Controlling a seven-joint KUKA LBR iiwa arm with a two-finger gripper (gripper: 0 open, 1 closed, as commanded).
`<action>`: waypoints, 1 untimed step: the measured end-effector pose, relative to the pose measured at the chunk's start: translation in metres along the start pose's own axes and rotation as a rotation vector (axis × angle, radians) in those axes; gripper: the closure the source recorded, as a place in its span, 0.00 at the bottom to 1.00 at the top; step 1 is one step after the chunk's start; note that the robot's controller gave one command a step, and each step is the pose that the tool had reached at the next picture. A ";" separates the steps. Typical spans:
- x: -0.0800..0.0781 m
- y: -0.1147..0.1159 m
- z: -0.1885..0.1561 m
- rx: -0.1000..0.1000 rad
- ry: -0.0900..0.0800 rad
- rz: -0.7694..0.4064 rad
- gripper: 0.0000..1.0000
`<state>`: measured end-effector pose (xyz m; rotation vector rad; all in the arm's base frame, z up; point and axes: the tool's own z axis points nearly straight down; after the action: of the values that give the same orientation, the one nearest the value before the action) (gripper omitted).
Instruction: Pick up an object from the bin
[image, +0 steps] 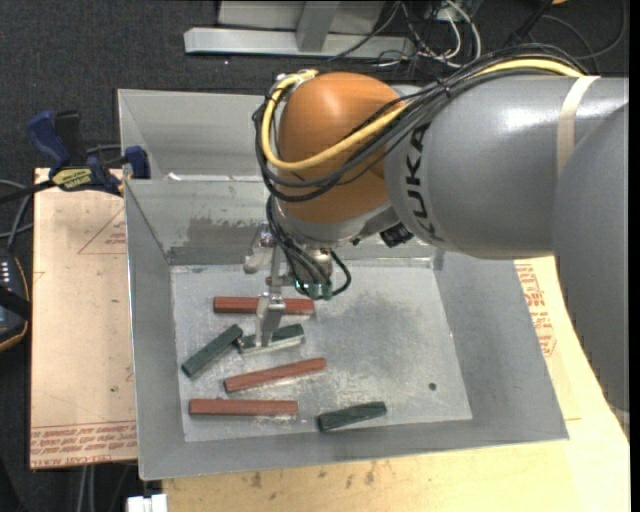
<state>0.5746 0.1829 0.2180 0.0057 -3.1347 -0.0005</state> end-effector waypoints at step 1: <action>-0.002 -0.001 -0.004 -0.001 -0.008 0.003 0.00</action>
Offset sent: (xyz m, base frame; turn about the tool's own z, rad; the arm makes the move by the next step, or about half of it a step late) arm 0.0091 -0.0648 -0.1480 0.0694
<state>0.5765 0.1819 0.2224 0.0007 -3.1424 -0.0021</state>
